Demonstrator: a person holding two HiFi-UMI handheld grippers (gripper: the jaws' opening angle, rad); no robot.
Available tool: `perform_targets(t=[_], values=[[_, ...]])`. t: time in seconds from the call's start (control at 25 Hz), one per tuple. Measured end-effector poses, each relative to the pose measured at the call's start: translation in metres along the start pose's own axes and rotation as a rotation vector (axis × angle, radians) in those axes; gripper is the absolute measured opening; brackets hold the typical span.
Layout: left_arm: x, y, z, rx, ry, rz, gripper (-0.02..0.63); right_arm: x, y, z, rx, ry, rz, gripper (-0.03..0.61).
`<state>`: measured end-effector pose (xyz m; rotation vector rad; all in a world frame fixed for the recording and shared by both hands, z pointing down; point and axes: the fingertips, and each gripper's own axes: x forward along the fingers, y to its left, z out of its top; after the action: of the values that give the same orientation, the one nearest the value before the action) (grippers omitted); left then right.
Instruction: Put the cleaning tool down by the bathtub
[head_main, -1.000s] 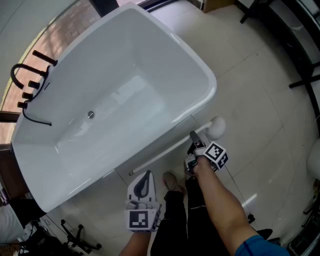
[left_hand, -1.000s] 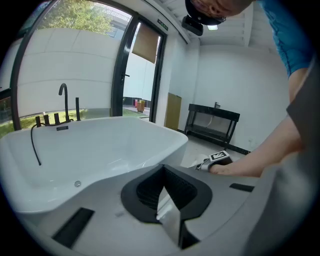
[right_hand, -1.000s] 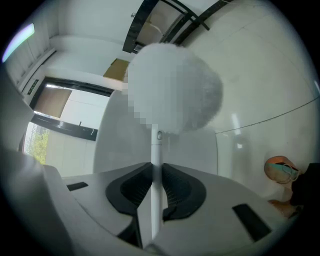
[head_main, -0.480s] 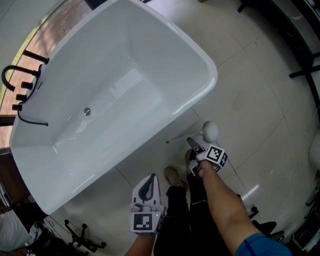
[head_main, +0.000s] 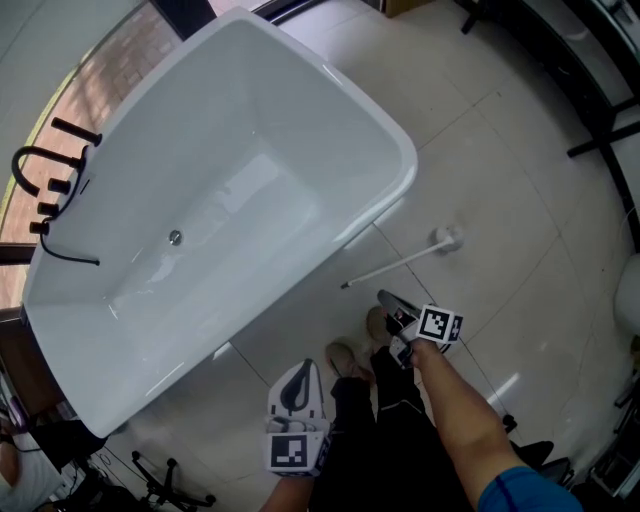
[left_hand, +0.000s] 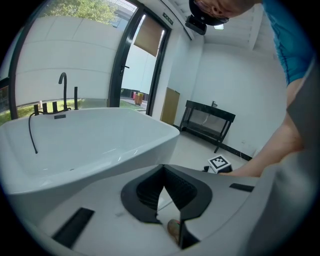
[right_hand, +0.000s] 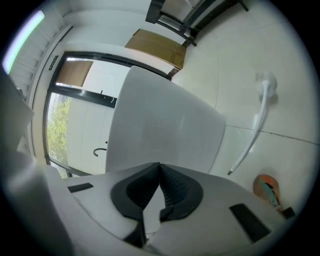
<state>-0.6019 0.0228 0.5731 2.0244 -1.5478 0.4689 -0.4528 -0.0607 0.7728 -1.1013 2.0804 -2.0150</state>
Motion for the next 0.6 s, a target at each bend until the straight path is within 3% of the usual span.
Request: perform_targets(t=[0.16,0.36,0.48,0.6], values=[[-0.016,-0.023,0.033,0.004,-0.039,-0.043,-0.002,-0.078,0.000,-0.030,-0.020,0.015,-0.118,-0.018],[-0.032,-0.042,0.069,0.032,-0.080,-0.092,-0.002,-0.144,0.013,-0.025,-0.066,-0.025,-0.227,-0.018],[-0.050,-0.055,0.082,0.065,-0.084,-0.131,-0.002,-0.178,0.048,-0.009,-0.112,-0.068,-0.247,-0.018],[-0.082,-0.072,0.104,0.124,-0.104,-0.194,-0.002,-0.209,0.111,0.013,-0.150,-0.172,-0.213,-0.018]])
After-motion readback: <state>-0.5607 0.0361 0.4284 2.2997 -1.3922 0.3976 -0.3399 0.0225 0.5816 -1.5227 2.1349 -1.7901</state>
